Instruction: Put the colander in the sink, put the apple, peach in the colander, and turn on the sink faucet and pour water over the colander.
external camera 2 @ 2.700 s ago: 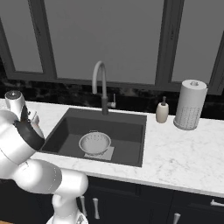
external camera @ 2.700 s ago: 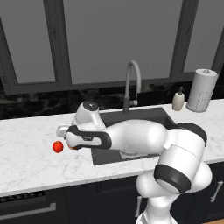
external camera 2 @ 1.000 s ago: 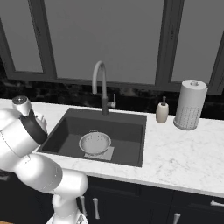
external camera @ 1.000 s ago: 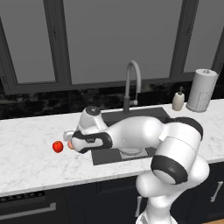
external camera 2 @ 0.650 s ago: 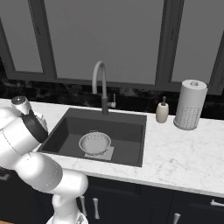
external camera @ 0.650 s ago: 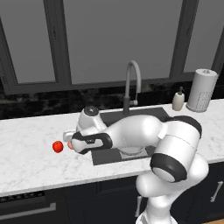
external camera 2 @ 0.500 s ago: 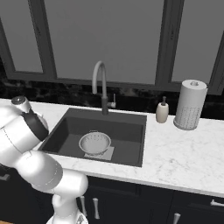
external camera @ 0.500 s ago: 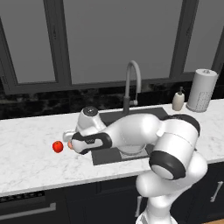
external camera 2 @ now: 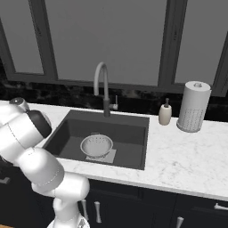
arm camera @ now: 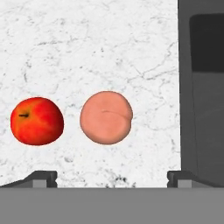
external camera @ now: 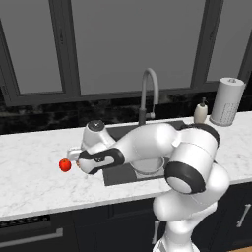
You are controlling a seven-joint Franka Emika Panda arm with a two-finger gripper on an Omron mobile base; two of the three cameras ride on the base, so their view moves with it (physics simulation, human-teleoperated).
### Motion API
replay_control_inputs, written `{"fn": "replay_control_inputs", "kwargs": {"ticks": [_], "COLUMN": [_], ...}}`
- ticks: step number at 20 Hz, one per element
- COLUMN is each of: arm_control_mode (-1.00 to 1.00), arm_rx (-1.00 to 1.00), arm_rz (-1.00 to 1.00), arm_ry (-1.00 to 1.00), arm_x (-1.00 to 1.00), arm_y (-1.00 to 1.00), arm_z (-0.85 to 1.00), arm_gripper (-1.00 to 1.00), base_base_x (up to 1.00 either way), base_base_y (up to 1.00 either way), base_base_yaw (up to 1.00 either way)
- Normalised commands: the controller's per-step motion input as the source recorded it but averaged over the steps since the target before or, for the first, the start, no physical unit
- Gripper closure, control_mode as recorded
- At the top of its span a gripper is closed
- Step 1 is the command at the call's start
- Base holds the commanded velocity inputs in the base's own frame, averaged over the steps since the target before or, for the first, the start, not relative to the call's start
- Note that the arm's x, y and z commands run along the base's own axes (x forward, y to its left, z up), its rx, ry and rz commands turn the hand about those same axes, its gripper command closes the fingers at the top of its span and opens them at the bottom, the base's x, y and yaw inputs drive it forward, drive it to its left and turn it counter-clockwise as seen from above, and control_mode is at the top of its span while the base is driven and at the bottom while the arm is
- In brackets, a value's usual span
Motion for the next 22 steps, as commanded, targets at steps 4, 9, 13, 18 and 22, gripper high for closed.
{"fn": "replay_control_inputs", "kwargs": {"ticks": [4,9,13,18,22], "arm_control_mode": [-1.0,-1.0,-1.0,-1.0,-1.0], "arm_rx": [0.0,0.0,0.0,0.0,0.0], "arm_rz": [0.0,0.0,0.0,0.0,0.0], "arm_ry": [0.0,0.0,0.0,0.0,0.0], "arm_x": [0.03,0.1,0.05,0.05,0.04], "arm_y": [0.01,0.0,0.0,0.01,0.11], "arm_z": [-0.11,-0.11,-0.14,-0.07,-0.05], "arm_gripper": [-1.0,-1.0,-1.0,-1.0,-1.0], "base_base_x": [0.0,0.0,0.0,0.0,0.0], "base_base_y": [0.0,0.0,0.0,0.0,0.0], "base_base_yaw": [0.0,0.0,0.0,0.0,0.0]}}
